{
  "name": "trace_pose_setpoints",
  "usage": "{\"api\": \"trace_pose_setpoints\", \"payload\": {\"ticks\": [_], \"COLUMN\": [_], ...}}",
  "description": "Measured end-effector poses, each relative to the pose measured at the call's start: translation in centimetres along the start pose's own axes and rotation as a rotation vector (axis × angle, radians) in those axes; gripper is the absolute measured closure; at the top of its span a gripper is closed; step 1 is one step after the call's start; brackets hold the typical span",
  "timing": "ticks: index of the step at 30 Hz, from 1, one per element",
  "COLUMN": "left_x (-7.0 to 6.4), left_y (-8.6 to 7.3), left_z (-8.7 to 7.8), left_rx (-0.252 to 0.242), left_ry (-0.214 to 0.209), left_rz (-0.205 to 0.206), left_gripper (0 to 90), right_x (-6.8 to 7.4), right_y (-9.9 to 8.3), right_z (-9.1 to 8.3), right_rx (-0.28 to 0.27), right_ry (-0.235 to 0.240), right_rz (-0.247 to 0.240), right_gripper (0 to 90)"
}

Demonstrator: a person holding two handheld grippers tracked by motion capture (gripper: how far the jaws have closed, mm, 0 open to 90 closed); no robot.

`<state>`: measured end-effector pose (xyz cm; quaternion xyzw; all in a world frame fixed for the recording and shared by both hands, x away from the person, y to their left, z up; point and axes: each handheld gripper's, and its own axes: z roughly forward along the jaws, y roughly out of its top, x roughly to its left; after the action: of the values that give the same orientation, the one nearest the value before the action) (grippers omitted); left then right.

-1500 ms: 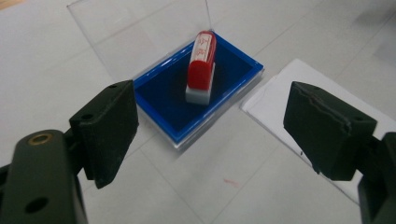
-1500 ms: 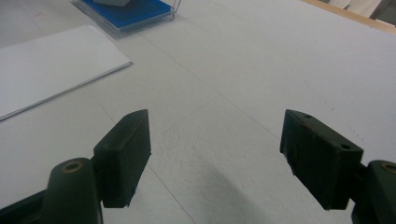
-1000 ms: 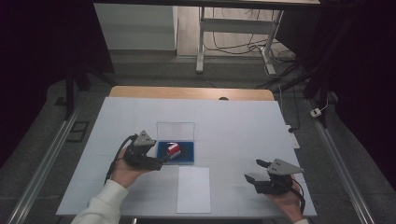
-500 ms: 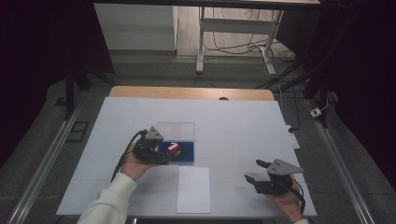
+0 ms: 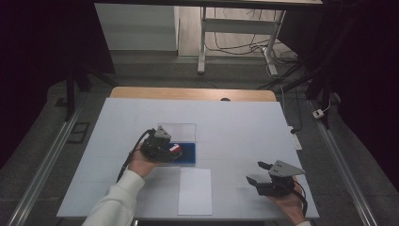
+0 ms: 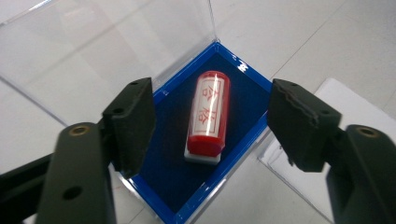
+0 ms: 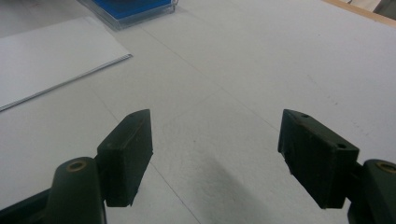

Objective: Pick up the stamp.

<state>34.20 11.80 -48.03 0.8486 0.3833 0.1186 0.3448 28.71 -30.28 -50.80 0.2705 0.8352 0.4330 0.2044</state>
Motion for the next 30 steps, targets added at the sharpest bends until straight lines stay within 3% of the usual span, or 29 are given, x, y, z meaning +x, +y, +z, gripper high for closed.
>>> {"api": "trace_pose_setpoints", "payload": {"ticks": [23,30], "left_x": [-0.1,0.0], "left_y": [0.1,0.1], "left_z": [1.1,1.1], "left_rx": [0.049,0.058], "left_ry": [0.009,-0.001], "left_rz": [0.035,0.039], "left_gripper": [65.4,68.9], "right_x": [-0.1,-0.1], "right_y": [-0.1,-0.1], "right_z": [-0.1,-0.1], "right_rx": [-0.001,0.0], "right_ry": [0.003,0.001], "right_rz": [0.002,0.006], "right_gripper": [26.7,26.9]}}
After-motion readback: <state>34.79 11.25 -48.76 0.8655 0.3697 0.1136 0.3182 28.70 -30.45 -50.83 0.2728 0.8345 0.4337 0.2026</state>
